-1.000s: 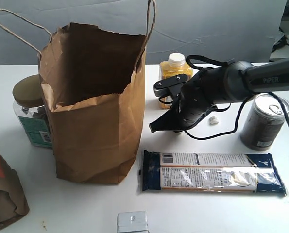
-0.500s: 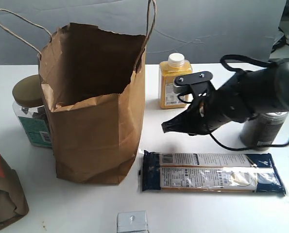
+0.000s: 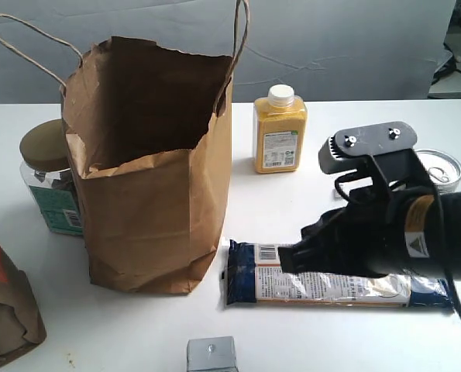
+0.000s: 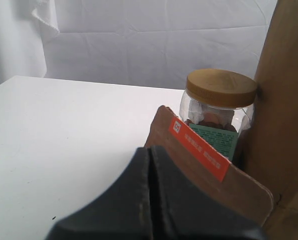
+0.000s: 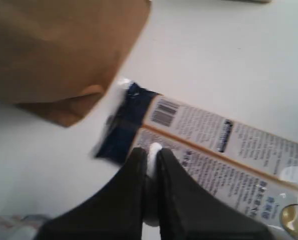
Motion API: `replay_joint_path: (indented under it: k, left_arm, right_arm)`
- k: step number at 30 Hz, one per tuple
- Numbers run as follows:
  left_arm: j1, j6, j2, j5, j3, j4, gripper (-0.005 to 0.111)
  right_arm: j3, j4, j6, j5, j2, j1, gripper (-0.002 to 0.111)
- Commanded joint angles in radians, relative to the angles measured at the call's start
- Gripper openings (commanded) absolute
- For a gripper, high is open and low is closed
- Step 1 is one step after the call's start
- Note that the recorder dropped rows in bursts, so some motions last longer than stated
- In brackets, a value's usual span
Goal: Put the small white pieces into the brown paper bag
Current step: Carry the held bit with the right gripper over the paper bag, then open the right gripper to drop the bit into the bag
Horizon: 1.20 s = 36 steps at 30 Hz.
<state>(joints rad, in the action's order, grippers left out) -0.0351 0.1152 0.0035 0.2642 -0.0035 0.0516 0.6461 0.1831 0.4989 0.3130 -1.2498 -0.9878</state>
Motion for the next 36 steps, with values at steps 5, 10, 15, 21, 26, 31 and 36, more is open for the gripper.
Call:
replay_joint_path:
  k: [5,10,15,21,26,31,36]
  left_arm:
    - [0.005,0.005,-0.003,-0.004,0.004,-0.008,0.000]
    - [0.005,0.005,-0.003,-0.004,0.004,-0.008,0.000]
    - [0.005,0.005,-0.003,-0.004,0.004,-0.008,0.000]
    - [0.005,0.005,-0.003,-0.004,0.004,-0.008,0.000]
    - [0.005,0.005,-0.003,-0.004,0.004,-0.008,0.000]
    - [0.005,0.005,-0.003,-0.004,0.004,-0.008,0.000]
    - [0.005,0.005,-0.003,-0.004,0.004,-0.008,0.000]
  right_arm:
    - [0.020,0.000,0.117,-0.005,0.135,-0.277,0.000]
    - [0.103,0.036,0.117,-0.054,0.124,-0.360,0.000]
    - [0.268,0.102,0.122,-0.058,0.042,-0.398,0.000]
    - [0.511,0.176,0.152,-0.012,-0.136,-0.380,0.000]
    - [0.706,0.237,0.166,0.065,-0.281,-0.322,0.000]
    - [0.863,0.276,0.166,0.141,-0.395,-0.269,0.000]
    - [0.958,0.288,0.166,0.179,-0.486,-0.220,0.000]
